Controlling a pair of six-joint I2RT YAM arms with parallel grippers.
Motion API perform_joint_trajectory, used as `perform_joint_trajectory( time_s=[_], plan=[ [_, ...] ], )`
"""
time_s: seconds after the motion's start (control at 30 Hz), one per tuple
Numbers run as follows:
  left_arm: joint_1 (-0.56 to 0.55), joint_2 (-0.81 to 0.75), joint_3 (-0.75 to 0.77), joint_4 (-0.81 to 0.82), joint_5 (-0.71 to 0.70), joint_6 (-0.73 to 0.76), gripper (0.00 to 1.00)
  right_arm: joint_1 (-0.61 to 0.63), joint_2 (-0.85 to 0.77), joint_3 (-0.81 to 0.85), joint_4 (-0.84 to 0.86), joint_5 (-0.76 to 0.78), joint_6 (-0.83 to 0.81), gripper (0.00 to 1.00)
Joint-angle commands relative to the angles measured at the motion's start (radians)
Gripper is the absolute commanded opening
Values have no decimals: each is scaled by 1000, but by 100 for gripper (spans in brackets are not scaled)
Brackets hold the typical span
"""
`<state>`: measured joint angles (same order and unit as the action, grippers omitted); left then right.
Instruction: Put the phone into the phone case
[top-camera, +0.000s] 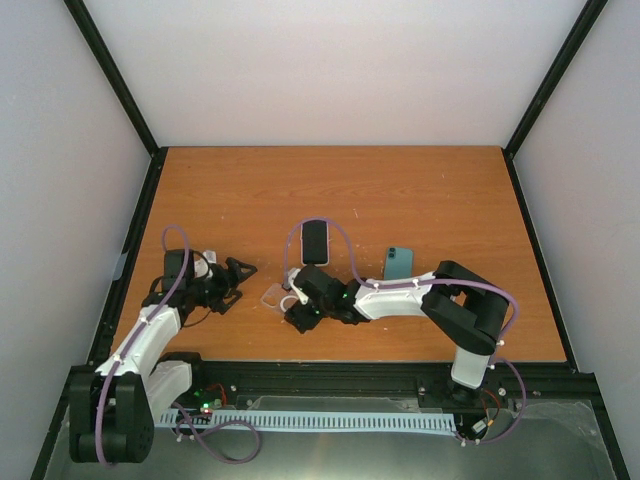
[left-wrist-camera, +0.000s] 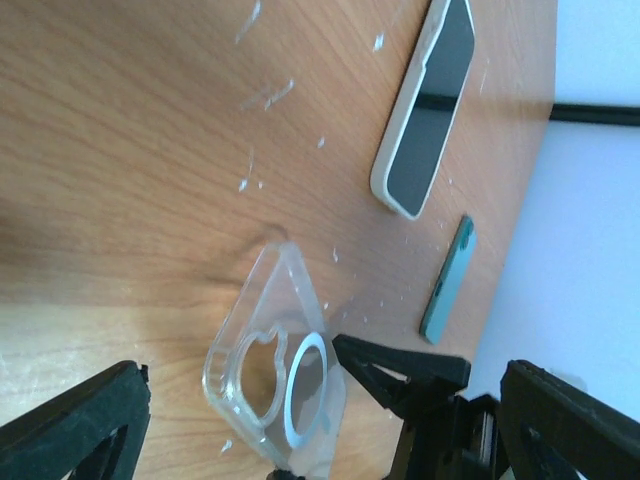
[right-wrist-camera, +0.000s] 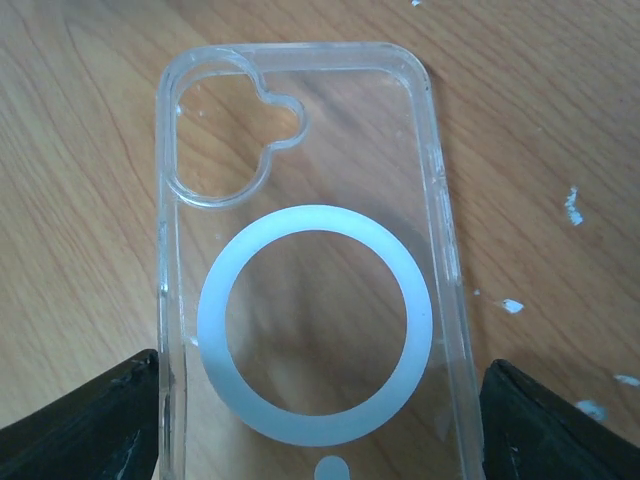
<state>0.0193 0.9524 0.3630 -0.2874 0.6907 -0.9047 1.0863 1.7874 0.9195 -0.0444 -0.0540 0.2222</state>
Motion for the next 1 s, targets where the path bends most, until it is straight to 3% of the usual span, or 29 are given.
perform_joint_trajectory(
  time_s=[0.0, 0.1, 0.33, 0.53, 0.6, 0.8, 0.97],
  plan=[
    [-8, -19, -57, 112, 129, 19, 94, 4, 7, 20, 47, -47, 262, 67],
    [-17, -31, -71, 150, 159, 15, 93, -22, 30, 23, 71, -142, 379, 65],
    [-43, -67, -56, 167, 187, 6, 90, -90, 22, -121, 422, -424, 659, 63],
    [-114, -55, -77, 244, 171, -51, 88, -109, 48, -210, 681, -506, 869, 62],
    [-120, -37, -75, 237, 163, -48, 88, -109, 37, -203, 619, -483, 826, 62],
    [-119, -12, -21, 49, -5, -16, 90, -67, -47, -34, 83, -149, 531, 62],
    [-49, 13, 9, -8, -46, 4, 96, 42, 2, 110, -141, 47, 405, 82]
  ],
)
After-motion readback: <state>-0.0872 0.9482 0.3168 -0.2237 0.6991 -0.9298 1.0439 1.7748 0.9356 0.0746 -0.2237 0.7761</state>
